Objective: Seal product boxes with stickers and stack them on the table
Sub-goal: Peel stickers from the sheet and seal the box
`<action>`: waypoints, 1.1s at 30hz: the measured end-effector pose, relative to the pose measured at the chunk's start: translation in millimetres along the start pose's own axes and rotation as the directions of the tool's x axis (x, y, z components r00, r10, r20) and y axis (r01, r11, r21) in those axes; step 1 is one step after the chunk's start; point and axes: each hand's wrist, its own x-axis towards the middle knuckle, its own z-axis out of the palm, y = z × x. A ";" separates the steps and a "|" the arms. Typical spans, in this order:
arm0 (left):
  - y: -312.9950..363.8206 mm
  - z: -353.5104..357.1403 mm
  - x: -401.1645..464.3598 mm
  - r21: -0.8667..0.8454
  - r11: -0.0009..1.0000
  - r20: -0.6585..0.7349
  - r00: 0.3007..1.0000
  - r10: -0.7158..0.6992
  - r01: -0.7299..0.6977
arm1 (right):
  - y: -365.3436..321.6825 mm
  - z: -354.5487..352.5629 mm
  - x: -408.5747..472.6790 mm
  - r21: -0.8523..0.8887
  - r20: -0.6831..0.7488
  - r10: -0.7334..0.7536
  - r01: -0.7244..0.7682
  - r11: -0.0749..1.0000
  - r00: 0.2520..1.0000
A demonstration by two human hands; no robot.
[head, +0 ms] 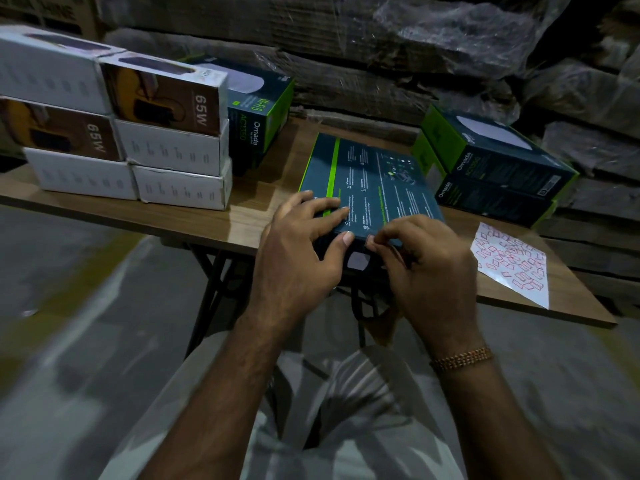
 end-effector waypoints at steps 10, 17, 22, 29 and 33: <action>1.1 -0.8 -0.3 -0.002 1.000 0.008 1.000 -0.007 0.007 | 4.6 3.0 -2.7 -0.029 0.014 -0.029 0.029 0.999 0.999; 2.2 -1.3 -1.0 0.004 1.000 0.012 1.000 -0.010 0.010 | 2.8 1.1 -1.5 0.027 0.044 0.029 -0.030 0.999 0.999; 2.0 -1.8 -1.1 0.002 1.000 0.010 1.000 -0.009 0.009 | 0.3 -0.2 -1.9 0.032 0.036 0.012 -0.013 0.999 0.999; 3.2 -3.0 -1.5 0.013 1.000 0.024 1.000 -0.017 0.017 | -0.7 3.6 -1.2 -0.059 0.064 -0.039 0.043 0.997 0.997; 2.7 -2.7 -2.0 0.008 1.000 0.018 1.000 -0.009 0.009 | -8.1 3.0 0.3 -0.155 0.110 -0.019 0.036 0.987 0.994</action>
